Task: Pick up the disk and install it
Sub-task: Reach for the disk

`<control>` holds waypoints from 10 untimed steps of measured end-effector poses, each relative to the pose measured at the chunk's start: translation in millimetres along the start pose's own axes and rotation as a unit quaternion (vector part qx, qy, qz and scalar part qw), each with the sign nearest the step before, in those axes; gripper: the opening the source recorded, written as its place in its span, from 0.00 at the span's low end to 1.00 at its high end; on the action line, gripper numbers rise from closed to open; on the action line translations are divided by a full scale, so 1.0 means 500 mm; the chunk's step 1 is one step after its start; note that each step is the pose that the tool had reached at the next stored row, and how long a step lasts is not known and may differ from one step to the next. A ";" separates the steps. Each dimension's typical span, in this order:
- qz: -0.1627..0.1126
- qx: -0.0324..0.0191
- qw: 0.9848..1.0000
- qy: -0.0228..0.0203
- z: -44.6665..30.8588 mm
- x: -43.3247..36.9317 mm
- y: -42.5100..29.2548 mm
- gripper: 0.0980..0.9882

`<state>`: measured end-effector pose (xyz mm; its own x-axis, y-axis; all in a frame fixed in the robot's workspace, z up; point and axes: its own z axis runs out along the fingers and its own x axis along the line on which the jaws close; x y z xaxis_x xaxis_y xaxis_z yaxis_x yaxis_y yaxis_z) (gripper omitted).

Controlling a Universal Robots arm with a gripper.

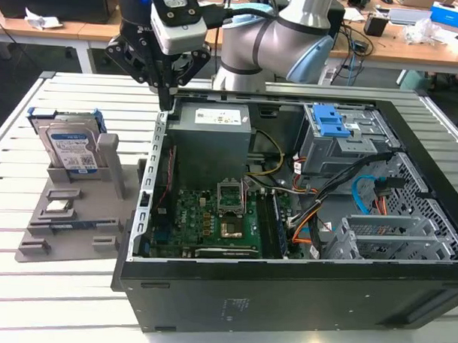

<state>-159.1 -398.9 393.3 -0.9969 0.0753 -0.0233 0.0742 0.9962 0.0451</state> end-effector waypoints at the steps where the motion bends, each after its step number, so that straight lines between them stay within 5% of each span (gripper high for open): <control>1: 0.000 0.000 1.000 0.000 0.000 0.005 0.000 0.01; 10: 0.000 0.000 1.000 0.000 -0.001 0.044 -0.003 0.01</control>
<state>-181.2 -398.8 393.3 -0.9969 0.0754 -0.0233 0.0743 0.9962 0.0451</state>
